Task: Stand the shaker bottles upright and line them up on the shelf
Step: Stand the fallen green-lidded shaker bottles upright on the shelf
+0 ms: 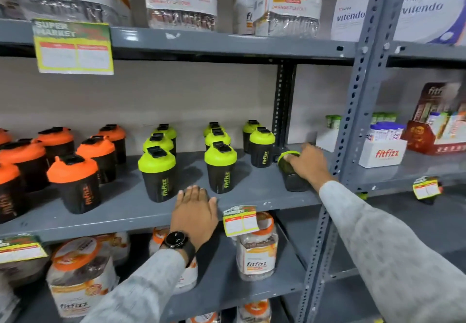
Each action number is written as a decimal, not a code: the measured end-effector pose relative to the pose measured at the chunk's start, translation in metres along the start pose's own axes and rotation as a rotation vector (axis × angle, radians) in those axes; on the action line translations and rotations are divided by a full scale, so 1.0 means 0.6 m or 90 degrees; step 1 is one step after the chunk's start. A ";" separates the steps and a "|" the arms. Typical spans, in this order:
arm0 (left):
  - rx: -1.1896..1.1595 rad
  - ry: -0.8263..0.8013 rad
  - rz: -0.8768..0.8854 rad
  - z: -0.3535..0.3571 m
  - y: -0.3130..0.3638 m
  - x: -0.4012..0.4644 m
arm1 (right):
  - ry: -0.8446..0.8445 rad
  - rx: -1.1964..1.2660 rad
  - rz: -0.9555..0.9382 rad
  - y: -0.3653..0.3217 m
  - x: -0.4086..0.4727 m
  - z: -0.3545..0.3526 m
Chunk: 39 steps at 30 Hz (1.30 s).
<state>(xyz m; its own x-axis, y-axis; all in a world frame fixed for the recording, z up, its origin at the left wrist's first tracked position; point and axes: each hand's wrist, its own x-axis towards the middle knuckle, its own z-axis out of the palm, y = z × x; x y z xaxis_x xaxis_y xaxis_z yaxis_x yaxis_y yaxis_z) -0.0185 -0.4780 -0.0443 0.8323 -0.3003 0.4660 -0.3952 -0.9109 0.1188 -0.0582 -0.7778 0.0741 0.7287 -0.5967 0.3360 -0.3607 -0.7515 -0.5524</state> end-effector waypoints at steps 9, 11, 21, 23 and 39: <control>0.019 0.005 0.006 -0.009 0.007 -0.009 | -0.267 0.350 0.248 0.018 0.014 -0.008; 0.019 0.009 0.007 -0.011 0.008 -0.009 | -0.261 0.379 0.247 0.019 0.016 -0.004; 0.028 -0.001 -0.002 -0.016 0.012 -0.010 | 0.000 0.508 0.129 -0.014 0.003 0.047; 0.028 -0.002 -0.005 -0.017 0.011 -0.011 | 0.061 0.488 0.083 -0.030 -0.031 0.052; 0.013 0.003 -0.004 -0.010 0.010 -0.011 | 0.192 0.406 0.073 -0.061 -0.118 0.113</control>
<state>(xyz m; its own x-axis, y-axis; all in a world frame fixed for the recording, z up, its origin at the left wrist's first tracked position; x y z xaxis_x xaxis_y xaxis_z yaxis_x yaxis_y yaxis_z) -0.0285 -0.4796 -0.0415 0.8324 -0.2937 0.4699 -0.3822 -0.9183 0.1032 -0.0570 -0.6890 0.0189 0.4814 -0.7826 0.3947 0.0525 -0.4238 -0.9042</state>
